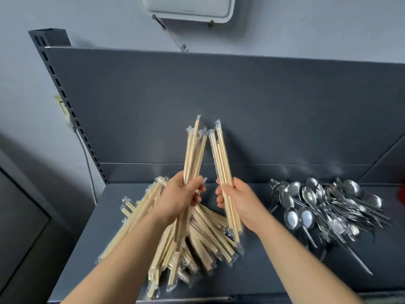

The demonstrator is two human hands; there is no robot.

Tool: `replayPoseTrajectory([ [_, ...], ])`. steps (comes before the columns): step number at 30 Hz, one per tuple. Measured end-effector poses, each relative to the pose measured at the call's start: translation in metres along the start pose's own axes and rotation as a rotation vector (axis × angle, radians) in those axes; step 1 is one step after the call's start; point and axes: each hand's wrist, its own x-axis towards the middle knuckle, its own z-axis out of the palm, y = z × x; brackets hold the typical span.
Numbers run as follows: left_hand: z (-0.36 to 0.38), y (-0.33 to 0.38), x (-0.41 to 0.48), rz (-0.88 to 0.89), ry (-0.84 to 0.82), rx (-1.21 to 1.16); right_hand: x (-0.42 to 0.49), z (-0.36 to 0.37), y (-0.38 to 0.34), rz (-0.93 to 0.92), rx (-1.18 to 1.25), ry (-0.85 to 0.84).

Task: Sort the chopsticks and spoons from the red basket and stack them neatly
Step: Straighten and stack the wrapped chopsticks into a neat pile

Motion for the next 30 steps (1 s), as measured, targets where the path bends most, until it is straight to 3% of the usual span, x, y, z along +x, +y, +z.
replayPoseTrajectory([
  [8,0.043,0.022,0.039,0.068,-0.103,-0.094,0.019,-0.016,-0.019,-0.067,-0.039,-0.133],
  [14,0.059,0.011,0.056,0.077,-0.117,-0.184,0.037,-0.044,-0.019,-0.138,-0.277,-0.175],
  [18,0.071,0.006,0.063,0.172,-0.095,-0.075,0.045,-0.057,-0.027,-0.153,-0.385,-0.177],
  [25,0.09,-0.001,0.08,0.238,-0.053,-0.072,0.059,-0.071,-0.024,-0.129,-0.21,-0.211],
  [30,0.095,-0.016,0.082,0.173,-0.071,-0.094,0.062,-0.069,-0.011,-0.119,-0.103,-0.243],
])
